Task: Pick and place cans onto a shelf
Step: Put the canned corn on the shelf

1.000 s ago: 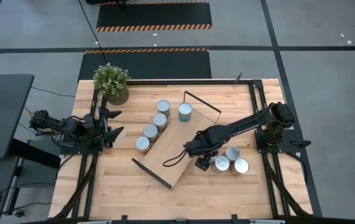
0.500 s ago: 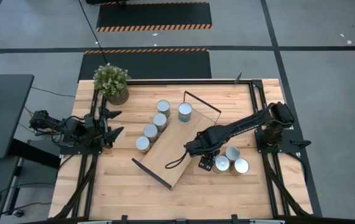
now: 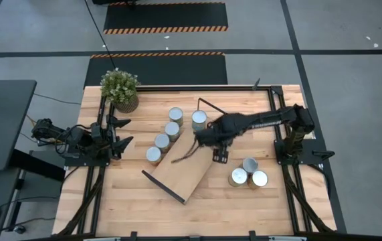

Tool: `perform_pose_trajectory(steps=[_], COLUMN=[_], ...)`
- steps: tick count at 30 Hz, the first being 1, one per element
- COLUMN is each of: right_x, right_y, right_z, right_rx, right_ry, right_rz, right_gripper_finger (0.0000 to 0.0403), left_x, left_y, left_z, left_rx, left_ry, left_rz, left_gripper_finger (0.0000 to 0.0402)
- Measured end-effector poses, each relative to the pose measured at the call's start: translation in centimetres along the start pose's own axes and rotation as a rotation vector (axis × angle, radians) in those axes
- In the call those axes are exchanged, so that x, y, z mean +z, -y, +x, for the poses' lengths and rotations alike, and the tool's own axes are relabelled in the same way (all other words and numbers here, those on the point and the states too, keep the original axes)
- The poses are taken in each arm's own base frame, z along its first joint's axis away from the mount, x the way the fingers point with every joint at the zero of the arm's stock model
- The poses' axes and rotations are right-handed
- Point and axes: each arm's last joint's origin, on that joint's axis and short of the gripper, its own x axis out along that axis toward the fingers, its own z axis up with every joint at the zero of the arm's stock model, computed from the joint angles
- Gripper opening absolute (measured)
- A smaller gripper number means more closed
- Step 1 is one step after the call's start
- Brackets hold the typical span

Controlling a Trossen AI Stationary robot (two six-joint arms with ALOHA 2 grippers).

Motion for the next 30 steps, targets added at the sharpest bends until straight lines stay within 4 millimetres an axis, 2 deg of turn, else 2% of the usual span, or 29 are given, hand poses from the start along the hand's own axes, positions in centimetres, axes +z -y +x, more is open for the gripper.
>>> perform_pose_trajectory(steps=[7,11,22,30], right_x=[1.6,2.1,3.3,3.5], right_y=[4.1,5.4,5.0,5.0], right_z=[1.0,1.6,3.8,4.1], right_rx=[0.061,0.102,0.101,0.094], right_ry=[0.022,0.029,-0.014,-0.016], right_rz=[-0.062,-0.061,-0.089,-0.1], right_gripper_finger=[0.0324,0.0324,0.0325,0.0328], left_x=[0.0,0.0,-0.1,-0.1], left_y=[0.0,0.0,0.0,0.0], left_z=[0.0,0.0,0.0,0.0], left_rx=[0.0,0.0,-0.001,-0.001], left_ry=[0.0,-0.001,-0.005,-0.006], left_rz=[0.001,0.001,0.003,-0.002], left_gripper_finger=[0.0355,0.0355,0.0355,0.0355])
